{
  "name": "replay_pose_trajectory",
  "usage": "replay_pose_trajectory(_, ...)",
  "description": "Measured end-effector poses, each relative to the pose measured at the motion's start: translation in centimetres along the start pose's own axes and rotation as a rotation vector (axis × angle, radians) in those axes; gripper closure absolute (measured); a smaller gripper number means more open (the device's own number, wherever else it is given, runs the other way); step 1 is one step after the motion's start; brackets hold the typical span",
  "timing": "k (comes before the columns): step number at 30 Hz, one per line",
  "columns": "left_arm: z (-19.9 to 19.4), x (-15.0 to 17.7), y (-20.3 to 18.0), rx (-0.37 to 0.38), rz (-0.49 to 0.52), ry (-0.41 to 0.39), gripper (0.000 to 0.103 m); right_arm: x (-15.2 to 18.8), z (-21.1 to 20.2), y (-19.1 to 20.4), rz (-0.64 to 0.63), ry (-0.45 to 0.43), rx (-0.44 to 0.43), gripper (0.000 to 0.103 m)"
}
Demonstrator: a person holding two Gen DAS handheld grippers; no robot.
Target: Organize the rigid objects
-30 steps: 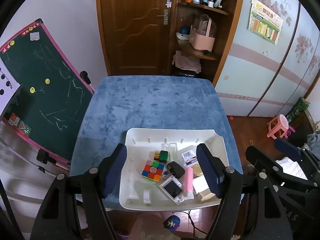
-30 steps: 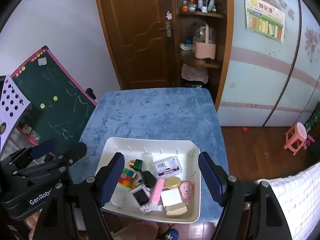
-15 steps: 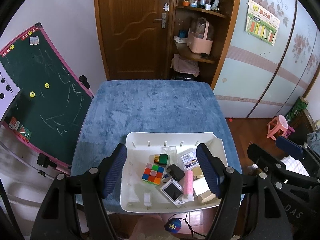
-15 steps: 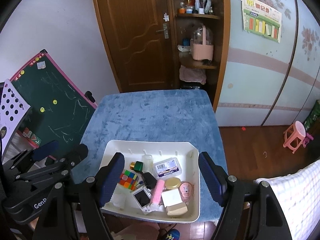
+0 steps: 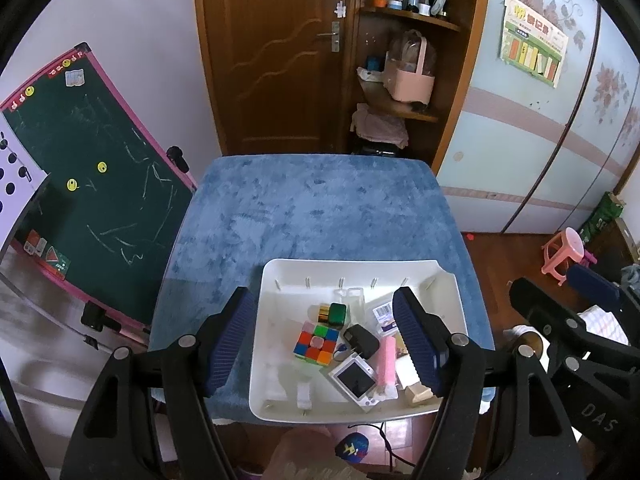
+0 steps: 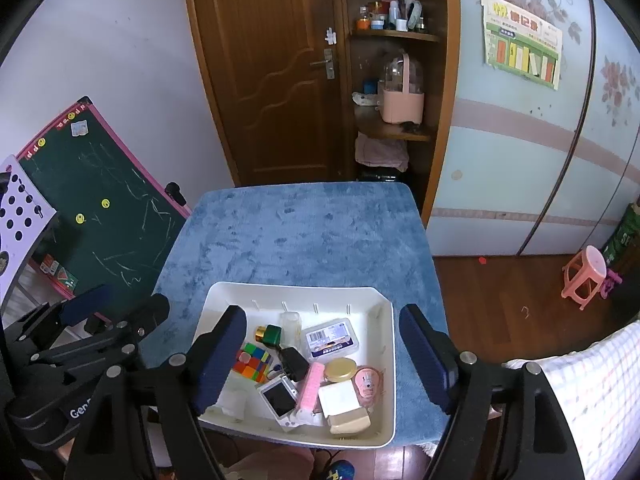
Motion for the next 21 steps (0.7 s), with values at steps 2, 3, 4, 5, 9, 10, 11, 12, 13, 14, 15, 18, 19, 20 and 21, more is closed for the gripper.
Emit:
replay_pose_trajectory(2,0.0,0.0,0.2,-0.004,-0.002,0.004,0.028,-0.1,0.0,0.0,-0.002,-0.007,0.000,0.023)
replay_pose_trajectory(3,0.1,0.1,0.3,-0.007,-0.003,0.006,0.028,-0.1,0.0,0.0,-0.004,-0.008,0.001,0.023)
replay_pose_trajectory(4,0.1,0.1,0.3,-0.009,-0.002,0.008,0.028,0.0,0.2,0.0,-0.005,-0.005,0.004,0.023)
replay_pose_trajectory(5,0.2,0.1,0.4,-0.012,-0.001,0.010,0.028,0.0,0.1,0.1,-0.004,-0.004,0.000,0.023)
replay_pose_trajectory(9,0.3,0.3,0.6,-0.037,0.008,0.019,0.028,0.1,0.2,0.1,-0.007,0.003,0.002,0.023)
replay_pose_trajectory(10,0.3,0.3,0.6,-0.039,0.008,0.020,0.028,0.1,0.2,0.1,-0.006,0.000,0.002,0.023)
replay_pose_trajectory(11,0.4,0.3,0.7,-0.040,0.008,0.021,0.028,0.0,0.2,0.1,-0.007,-0.002,0.004,0.023)
replay_pose_trajectory(12,0.4,0.3,0.8,-0.043,0.008,0.023,0.028,0.0,0.3,0.2,-0.009,-0.003,0.006,0.023)
replay_pose_trajectory(13,0.5,0.4,0.8,-0.047,0.008,0.026,0.028,0.0,0.3,0.2,-0.011,-0.003,0.006,0.023)
replay_pose_trajectory(14,0.5,0.5,0.9,-0.047,0.007,0.028,0.028,0.0,0.3,0.3,-0.011,-0.001,0.004,0.023)
replay_pose_trajectory(15,0.6,0.5,1.0,-0.049,0.005,0.030,0.028,0.0,0.4,0.3,-0.015,0.000,0.003,0.023)
replay_pose_trajectory(18,0.7,0.6,1.2,-0.056,0.001,0.035,0.028,0.1,0.4,0.4,-0.025,-0.001,0.000,0.023)
replay_pose_trajectory(19,0.7,0.6,1.3,-0.056,-0.002,0.038,0.028,0.1,0.4,0.3,-0.026,-0.001,0.001,0.023)
replay_pose_trajectory(20,0.7,0.6,1.3,-0.057,-0.004,0.040,0.028,0.1,0.5,0.3,-0.024,0.000,-0.001,0.023)
replay_pose_trajectory(21,0.7,0.6,1.4,-0.058,-0.006,0.040,0.028,0.1,0.4,0.3,-0.026,0.001,-0.002,0.023)
Point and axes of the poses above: each gripper's, at about its wrist camera, not at the fingertips, and z roughly the way its jaws point, y to its left, x to its underside, the point moved 8 cm from there along z, roughly the way its jaws point, and after that the axes turned 2 degrees about y, right-handed, at the moved point
